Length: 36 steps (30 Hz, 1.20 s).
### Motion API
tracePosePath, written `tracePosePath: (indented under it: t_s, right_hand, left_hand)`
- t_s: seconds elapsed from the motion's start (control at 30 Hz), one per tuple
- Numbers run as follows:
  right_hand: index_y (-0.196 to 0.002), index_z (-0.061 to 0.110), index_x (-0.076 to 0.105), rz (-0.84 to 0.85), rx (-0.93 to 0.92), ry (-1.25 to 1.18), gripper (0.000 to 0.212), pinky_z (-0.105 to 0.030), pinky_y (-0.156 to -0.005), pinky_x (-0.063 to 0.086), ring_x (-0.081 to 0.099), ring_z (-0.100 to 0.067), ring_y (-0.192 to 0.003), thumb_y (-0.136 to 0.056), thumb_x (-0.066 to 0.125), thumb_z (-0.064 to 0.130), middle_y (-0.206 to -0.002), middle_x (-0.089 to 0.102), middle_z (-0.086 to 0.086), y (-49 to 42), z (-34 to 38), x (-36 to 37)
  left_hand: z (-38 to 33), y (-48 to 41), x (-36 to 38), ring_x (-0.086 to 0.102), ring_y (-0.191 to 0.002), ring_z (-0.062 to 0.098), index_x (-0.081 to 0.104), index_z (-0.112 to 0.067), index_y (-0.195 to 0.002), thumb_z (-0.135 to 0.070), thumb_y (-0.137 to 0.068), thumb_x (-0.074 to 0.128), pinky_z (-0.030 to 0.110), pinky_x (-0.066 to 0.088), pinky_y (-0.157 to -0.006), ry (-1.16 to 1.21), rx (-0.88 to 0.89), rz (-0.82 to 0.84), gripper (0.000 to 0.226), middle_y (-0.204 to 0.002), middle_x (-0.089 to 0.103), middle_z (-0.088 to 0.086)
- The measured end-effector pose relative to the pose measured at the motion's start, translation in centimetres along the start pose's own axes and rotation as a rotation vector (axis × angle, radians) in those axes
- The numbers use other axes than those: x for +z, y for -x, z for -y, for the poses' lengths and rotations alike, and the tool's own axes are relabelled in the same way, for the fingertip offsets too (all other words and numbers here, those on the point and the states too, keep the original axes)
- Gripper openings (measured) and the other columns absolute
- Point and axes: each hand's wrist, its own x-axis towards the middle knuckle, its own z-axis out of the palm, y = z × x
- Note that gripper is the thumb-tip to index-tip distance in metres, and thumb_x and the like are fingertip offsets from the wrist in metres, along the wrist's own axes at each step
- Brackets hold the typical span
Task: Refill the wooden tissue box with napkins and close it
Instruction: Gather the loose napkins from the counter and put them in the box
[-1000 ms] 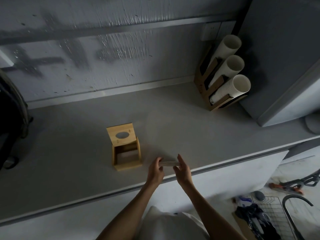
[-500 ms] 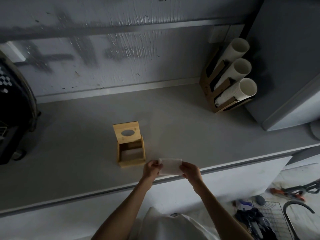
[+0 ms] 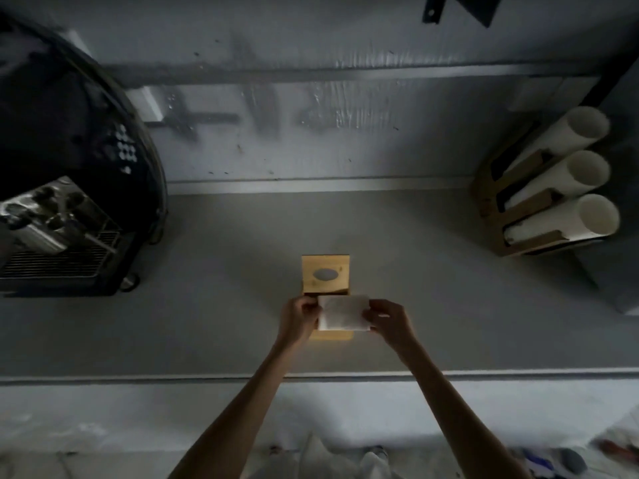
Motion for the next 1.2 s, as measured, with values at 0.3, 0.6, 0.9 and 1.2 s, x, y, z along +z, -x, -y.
tracePosePath:
  t_s: [0.3, 0.6, 0.9, 1.2]
  right_hand:
    - [-0.11, 0.024, 0.044, -0.254, -0.172, 0.629, 0.015, -0.018, -0.045, 0.027, 0.048, -0.012, -0.057, -0.095, 0.043, 0.022, -0.083, 0.063, 0.002, 0.7, 2.0, 8.3]
    - [-0.121, 0.024, 0.04, -0.042, -0.185, 1.078, 0.026, -0.033, -0.077, 0.051, 0.065, -0.024, -0.089, -0.096, 0.047, 0.022, -0.11, 0.063, -0.003, -0.8, 1.1, 9.3]
    - [-0.116, 0.016, 0.05, -0.056, -0.077, 1.031, 0.021, -0.026, -0.076, 0.045, 0.063, -0.021, -0.094, -0.095, 0.048, 0.017, -0.111, 0.063, -0.004, -1.7, 0.8, 9.8]
    - [-0.105, 0.013, 0.068, -0.054, 0.042, 0.238, 0.023, -0.025, -0.069, 0.054, 0.063, -0.015, -0.08, -0.088, 0.053, 0.013, -0.094, 0.067, -0.004, -1.9, 1.5, 8.9]
  left_hand:
    - [2.9, -2.9, -0.8, 0.06, -0.082, 0.023, 0.054, -0.011, -0.1, -0.016, -0.091, 0.051, 0.033, 0.048, -0.068, -0.413, 0.22, -0.049, 0.01, -0.09, 0.063, 0.007]
    - [4.4, -3.5, 0.6, 0.069, -0.073, 0.016, 0.068, -0.019, -0.076, -0.029, -0.083, 0.063, 0.026, 0.054, -0.064, -0.725, 0.383, 0.072, 0.014, -0.078, 0.07, -0.001]
    - [4.8, -4.5, 2.6, 0.067, -0.06, 0.015, 0.067, -0.02, -0.058, -0.032, -0.035, 0.096, 0.024, 0.054, -0.053, -0.628, 0.305, 0.097, 0.039, -0.061, 0.067, -0.004]
    - [1.2, -3.5, 1.3, 0.066, -0.101, 0.022, 0.062, -0.004, -0.116, -0.015, -0.097, 0.046, 0.013, 0.051, -0.073, 0.072, -0.197, 0.208, 0.027, -0.111, 0.067, 0.006]
